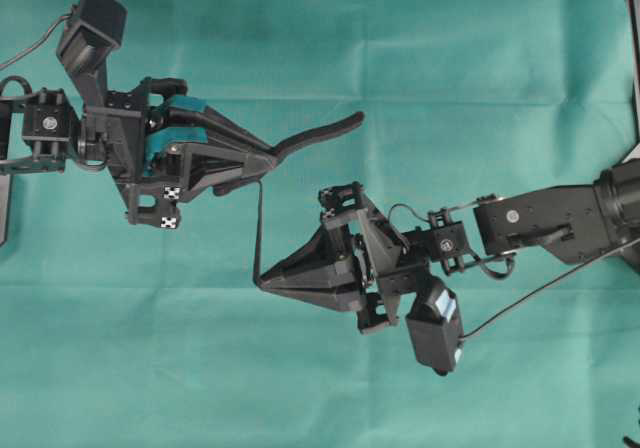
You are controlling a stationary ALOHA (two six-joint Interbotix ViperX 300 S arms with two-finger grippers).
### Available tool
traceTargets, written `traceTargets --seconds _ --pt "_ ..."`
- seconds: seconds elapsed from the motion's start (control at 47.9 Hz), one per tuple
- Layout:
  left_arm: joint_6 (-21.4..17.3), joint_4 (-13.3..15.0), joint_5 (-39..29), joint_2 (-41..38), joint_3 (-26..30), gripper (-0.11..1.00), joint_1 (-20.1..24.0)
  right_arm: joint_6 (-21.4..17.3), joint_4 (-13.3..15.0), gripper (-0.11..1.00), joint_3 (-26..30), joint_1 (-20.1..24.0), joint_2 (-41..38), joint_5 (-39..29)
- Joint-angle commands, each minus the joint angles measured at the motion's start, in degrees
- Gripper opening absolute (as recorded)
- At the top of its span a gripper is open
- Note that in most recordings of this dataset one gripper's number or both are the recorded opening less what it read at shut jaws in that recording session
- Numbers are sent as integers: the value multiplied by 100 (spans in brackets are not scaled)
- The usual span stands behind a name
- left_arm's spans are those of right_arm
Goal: Peel off the Velcro with your right arm.
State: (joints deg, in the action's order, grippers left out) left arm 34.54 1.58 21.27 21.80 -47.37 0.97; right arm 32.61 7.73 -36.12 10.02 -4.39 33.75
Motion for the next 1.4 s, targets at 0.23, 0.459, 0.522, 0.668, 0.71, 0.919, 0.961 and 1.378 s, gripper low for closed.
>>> traceTargets --seconds 0.23,0.459,0.522,0.668,0.71,0.919,0.961,1.378 --pt "-9 9 62 44 114 10 79 -211 -79 -9 105 193 0 -79" --pt "-9 9 62 79 88 10 79 -387 -79 -9 114 193 9 -264" --pt "-9 9 62 88 88 10 79 -413 -79 -9 114 193 9 -299" --pt "-9 9 62 79 88 9 70 -431 -79 -9 114 193 9 -299" --pt "-9 9 62 79 88 10 70 -439 -79 -9 114 193 9 -281" --pt "-9 9 62 88 88 10 53 -483 -114 -9 97 193 53 -281" --pt "-9 9 62 97 88 10 44 -519 -132 -9 88 193 79 -281" --pt "-18 9 70 264 -18 10 18 -958 -167 -9 -79 193 343 -290"
